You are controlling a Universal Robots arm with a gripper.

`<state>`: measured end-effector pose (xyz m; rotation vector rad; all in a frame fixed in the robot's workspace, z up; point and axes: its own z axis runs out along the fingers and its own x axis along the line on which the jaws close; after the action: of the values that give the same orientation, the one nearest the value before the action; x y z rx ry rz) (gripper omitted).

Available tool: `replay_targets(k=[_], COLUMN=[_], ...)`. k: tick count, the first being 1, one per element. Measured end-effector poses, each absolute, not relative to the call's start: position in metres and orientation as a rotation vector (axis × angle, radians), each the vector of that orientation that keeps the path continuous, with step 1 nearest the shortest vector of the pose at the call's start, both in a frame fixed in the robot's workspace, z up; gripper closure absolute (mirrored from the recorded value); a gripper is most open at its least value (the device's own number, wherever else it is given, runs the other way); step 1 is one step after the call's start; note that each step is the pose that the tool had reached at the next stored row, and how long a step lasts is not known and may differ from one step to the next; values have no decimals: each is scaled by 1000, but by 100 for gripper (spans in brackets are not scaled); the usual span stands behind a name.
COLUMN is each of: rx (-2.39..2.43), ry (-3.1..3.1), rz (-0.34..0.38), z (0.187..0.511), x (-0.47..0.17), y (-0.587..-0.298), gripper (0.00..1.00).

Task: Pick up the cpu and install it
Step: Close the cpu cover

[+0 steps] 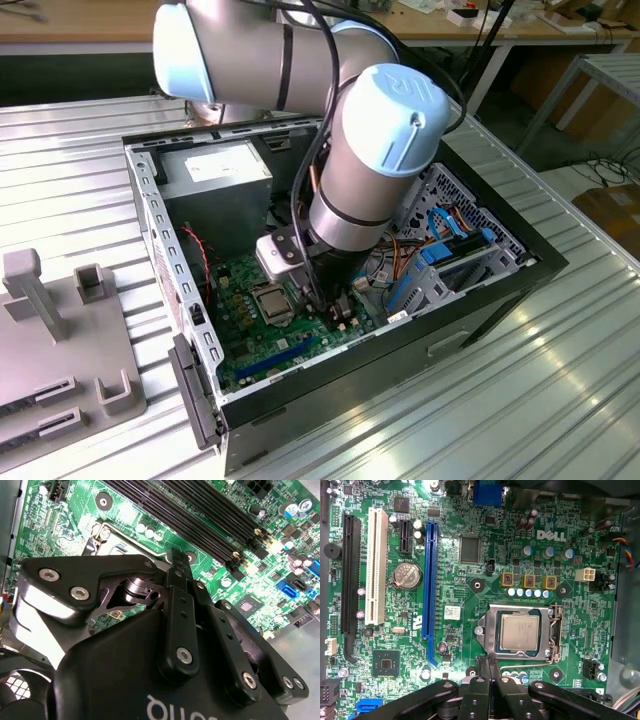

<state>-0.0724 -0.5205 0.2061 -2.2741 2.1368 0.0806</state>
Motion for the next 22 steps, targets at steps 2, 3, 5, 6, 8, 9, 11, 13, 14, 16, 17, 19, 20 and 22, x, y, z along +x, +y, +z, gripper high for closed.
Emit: replay_targets(k=[2, 3, 5, 6, 8, 9, 11, 13, 14, 16, 17, 19, 20, 22], rx=[-2278, -2280, -2283, -2285, -2288, -2290, -2293, -2296, -2297, -2297, -2297, -2296, -2296, -2295], ry=[2133, 2131, 2127, 2126, 2122, 2120, 2117, 2114, 2113, 2112, 2112, 2111, 2111, 2110], rz=[81, 81, 81, 80, 81, 81, 81, 81, 81, 81, 81, 83, 84, 85], z=[206, 206, 205, 205, 205, 204, 204, 204, 203, 203, 203, 203, 203, 203], x=[-71, -70, -69, -69, -69, -68, -68, -68, -68, -68, -68, -68, -70, -71], y=[-520, -520, -520, -520, -520, -520, -520, -520, -520, -521, -520, -520, -520, -520], gripper=[89, 89, 89, 89, 89, 89, 89, 89, 89, 89, 89, 89, 89, 89])
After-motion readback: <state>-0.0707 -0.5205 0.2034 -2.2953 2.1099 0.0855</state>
